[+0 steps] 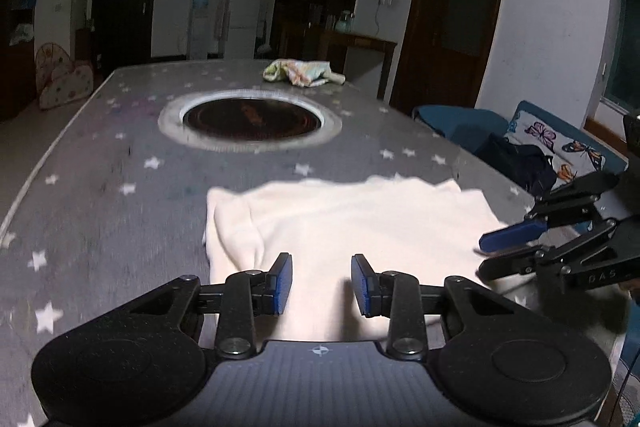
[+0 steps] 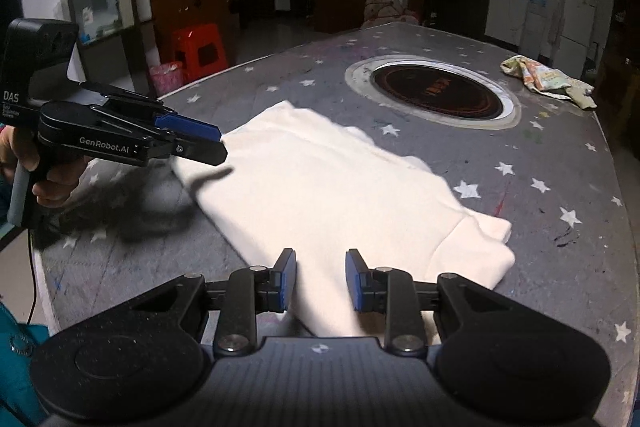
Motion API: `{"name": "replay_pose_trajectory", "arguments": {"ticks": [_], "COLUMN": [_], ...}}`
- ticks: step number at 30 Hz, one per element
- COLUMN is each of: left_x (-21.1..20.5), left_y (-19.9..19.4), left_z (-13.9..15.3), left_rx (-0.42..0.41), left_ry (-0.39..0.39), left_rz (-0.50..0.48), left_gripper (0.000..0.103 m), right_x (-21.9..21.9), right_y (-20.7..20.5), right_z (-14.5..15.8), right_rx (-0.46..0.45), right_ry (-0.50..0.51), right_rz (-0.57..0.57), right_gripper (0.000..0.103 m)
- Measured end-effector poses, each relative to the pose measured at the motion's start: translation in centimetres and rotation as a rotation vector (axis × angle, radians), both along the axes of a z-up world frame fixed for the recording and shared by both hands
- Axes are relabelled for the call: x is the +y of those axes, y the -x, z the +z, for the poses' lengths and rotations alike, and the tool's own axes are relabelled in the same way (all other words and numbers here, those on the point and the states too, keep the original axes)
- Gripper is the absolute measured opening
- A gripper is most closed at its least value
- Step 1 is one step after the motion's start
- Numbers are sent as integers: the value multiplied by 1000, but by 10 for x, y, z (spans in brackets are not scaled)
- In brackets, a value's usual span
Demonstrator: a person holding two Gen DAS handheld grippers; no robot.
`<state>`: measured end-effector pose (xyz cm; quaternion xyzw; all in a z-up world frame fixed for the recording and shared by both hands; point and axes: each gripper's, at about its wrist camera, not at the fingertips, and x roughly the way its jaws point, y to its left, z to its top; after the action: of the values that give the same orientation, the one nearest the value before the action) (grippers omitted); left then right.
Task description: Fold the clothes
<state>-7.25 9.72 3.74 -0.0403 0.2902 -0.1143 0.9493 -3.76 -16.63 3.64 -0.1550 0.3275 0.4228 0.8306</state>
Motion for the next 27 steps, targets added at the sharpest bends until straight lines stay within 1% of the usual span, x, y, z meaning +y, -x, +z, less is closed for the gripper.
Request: {"name": "replay_pose_trajectory", "arguments": {"ticks": [2, 5, 7, 11, 13, 15, 17, 23, 25, 27], "left_x": [1, 5, 6, 11, 14, 15, 16, 19, 20, 21], "left_y": [-9, -14, -12, -9, -12, -16, -15, -17, -19, -21], "left_z": [-7, -15, -12, -6, -10, -19, -21, -15, -15, -16], "left_rx": [32, 51, 47, 24, 44, 82, 78, 74, 79, 87], "left_ry": [-13, -10, -4, -5, -8, -35, -34, -31, -30, -20], "left_rz": [12, 20, 18, 38, 53, 60, 58, 72, 80, 86], "left_gripper": [35, 35, 37, 38, 39, 39, 40, 41, 41, 42], "right_x": [-2, -6, -7, -12, -16, -19, -21, -23, -24, -26], "right_y": [-4, -9, -9, -10, -16, -21, -25, -39, -49, -58], "right_z": [-4, -10, -6, 0, -1, -6, -14, 2, -7, -15], "right_rx": [20, 64, 55, 30, 36, 60, 74, 45, 63, 80], "right_ry": [1, -22, -25, -38, -52, -45, -34, -50, -40, -30], "right_rz": [-20, -37, -44, -79, -119, -140, -140, -165, -192, -219], "right_gripper": [27, 29, 32, 33, 33, 33, 33, 33, 33, 36]}}
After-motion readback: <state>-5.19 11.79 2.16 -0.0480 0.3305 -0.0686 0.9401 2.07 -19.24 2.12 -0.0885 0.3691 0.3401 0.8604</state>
